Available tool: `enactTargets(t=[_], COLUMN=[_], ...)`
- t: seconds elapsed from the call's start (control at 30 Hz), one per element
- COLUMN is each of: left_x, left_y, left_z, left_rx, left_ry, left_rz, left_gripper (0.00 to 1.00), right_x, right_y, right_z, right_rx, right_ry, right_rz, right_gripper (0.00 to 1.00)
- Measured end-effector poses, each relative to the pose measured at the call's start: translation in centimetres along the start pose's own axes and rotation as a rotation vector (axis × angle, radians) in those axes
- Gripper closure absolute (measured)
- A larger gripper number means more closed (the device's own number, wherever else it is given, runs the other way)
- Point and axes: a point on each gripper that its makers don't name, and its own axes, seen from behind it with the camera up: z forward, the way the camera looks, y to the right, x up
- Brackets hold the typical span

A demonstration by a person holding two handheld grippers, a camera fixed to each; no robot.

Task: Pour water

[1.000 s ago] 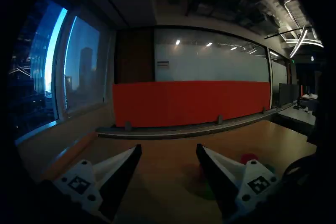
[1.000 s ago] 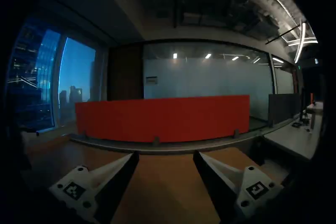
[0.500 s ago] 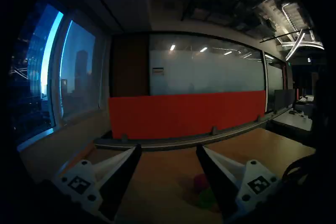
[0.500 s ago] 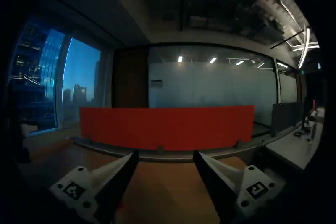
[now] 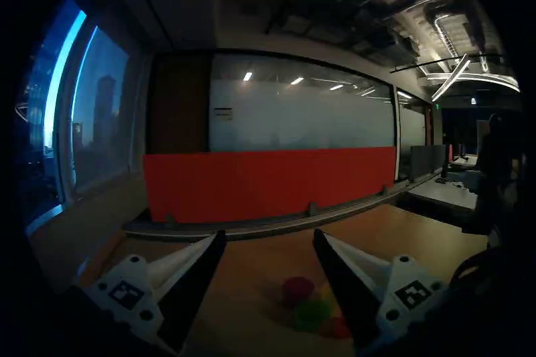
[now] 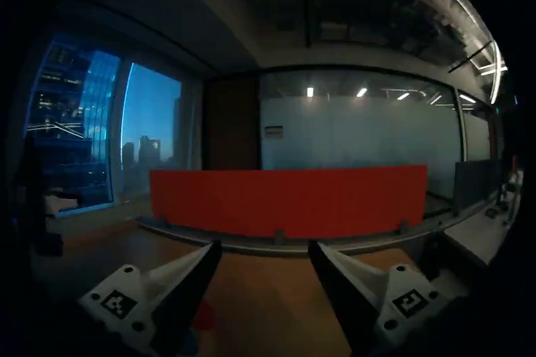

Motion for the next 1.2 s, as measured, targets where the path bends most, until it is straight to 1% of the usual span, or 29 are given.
enactTargets(t=[0.2, 0.3, 0.4, 0.5, 0.7, 0.8, 0.9, 1.0, 1.2], left_x=[0.5, 0.5, 0.6, 0.6, 0.1, -0.6, -1.2, -2.0, -3.4], left_y=[1.7, 2.7, 3.4, 3.8, 4.2, 4.4, 4.5, 4.7, 4.3], left_z=[-0.3, -0.4, -0.6, -0.6, -0.4, -0.4, -0.3, -0.3, 0.0], left_rx=[-0.093, -0.144, -0.181, -0.198, -0.214, -0.225, -0.236, -0.256, -0.274], left_ry=[0.014, 0.011, 0.006, 0.002, -0.010, -0.026, -0.041, -0.053, -0.076], left_rz=[-0.012, -0.010, 0.000, 0.018, 0.063, 0.075, 0.079, 0.073, 0.066], left_gripper=[0.03, 0.03, 0.03, 0.03, 0.03, 0.03, 0.03, 0.03, 0.03], right_x=[0.5, 0.8, 1.3, 1.4, 0.9, 0.5, 0.0, -0.6, -2.3], right_y=[-2.5, -4.3, -6.0, -6.9, -8.2, -9.1, -9.9, -10.6, -11.3], right_z=[-0.3, -0.7, -0.9, -0.8, -0.7, -0.8, -0.9, -1.2, -1.3], right_rx=[0.126, 0.198, 0.259, 0.294, 0.333, 0.363, 0.390, 0.420, 0.454], right_ry=[0.014, 0.013, 0.014, 0.012, -0.014, -0.033, -0.057, -0.080, -0.119], right_rz=[0.006, 0.010, 0.024, 0.025, -0.023, -0.045, -0.065, -0.084, -0.129], right_gripper=[0.00, 0.00, 0.00, 0.00, 0.00, 0.00, 0.00, 0.00, 0.00])
